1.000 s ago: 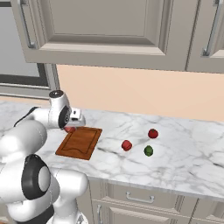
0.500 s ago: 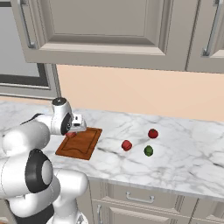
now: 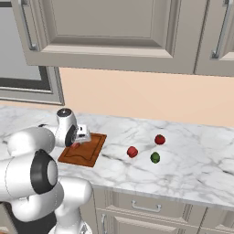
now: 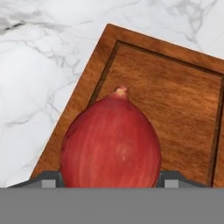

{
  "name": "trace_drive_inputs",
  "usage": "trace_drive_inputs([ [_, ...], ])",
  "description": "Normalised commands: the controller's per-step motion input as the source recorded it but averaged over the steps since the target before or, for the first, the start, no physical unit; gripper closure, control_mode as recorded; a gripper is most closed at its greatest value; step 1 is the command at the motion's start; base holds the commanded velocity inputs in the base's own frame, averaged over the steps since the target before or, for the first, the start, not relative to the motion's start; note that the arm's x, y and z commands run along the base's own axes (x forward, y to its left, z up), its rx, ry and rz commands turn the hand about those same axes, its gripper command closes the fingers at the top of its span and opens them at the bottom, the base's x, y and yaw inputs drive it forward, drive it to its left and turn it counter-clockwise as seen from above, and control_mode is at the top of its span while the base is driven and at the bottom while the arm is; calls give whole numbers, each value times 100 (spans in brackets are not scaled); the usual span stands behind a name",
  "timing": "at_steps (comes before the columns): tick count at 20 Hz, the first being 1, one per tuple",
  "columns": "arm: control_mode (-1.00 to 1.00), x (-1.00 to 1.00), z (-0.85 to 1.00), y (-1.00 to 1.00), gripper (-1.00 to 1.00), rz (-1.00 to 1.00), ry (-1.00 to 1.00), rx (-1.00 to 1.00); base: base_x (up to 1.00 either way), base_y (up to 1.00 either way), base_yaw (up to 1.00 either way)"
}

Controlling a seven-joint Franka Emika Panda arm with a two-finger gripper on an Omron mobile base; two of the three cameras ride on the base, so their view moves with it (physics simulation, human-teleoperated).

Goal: Place the avocado, onion, tomato, and bell pepper on the cutting board.

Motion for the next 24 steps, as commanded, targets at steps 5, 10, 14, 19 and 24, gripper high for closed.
trace_drive_inputs([
  [5, -100, 0, -39, 0, 100, 2, 0, -3, 0, 0, 0],
  [10, -100, -5, -14, -2, -100, 1, -1, -2, 0, 0, 0],
  [14, -100, -14, 19, -11, -100, 0, -6, 0, 0, 0, 0],
  [19, -100, 0, 20, -12, -100, -2, -1, 0, 0, 0, 0],
  [24, -100, -2, 51, -17, -100, -4, -4, 0, 0, 0, 0],
])
